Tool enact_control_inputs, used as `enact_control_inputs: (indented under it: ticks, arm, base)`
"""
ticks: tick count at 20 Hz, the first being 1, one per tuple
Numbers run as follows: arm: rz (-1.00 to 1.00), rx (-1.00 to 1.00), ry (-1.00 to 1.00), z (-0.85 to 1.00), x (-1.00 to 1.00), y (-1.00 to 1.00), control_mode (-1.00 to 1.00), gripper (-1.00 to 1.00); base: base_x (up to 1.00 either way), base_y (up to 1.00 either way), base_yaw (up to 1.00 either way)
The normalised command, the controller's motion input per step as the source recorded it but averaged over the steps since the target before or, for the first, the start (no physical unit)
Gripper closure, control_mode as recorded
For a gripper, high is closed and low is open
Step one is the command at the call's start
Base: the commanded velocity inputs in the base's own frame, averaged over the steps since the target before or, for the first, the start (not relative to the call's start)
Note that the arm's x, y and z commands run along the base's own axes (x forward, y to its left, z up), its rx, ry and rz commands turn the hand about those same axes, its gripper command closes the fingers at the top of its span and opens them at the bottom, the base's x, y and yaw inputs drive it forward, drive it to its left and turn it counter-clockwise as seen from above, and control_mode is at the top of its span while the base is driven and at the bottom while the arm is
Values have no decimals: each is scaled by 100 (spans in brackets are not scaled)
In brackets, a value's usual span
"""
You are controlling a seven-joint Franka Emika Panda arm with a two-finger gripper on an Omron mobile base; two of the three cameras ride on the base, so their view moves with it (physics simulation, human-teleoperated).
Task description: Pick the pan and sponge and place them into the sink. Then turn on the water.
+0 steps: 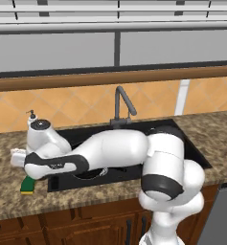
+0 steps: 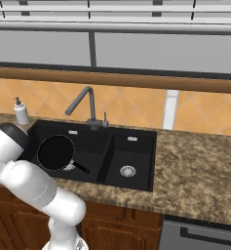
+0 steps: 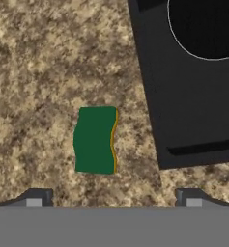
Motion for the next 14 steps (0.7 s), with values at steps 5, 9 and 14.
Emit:
enact_control_inputs:
  ticks: [5,9,14]
  arm:
    - [-1,-1,1,-25,5,17,-100,-100]
    - [0,0,6,-39,9,1,-100,-100]
    - [0,0,4,-34,14,0,-100,-100]
  base:
    - [0,0,0]
    - [0,0,0]
    - [0,0,0]
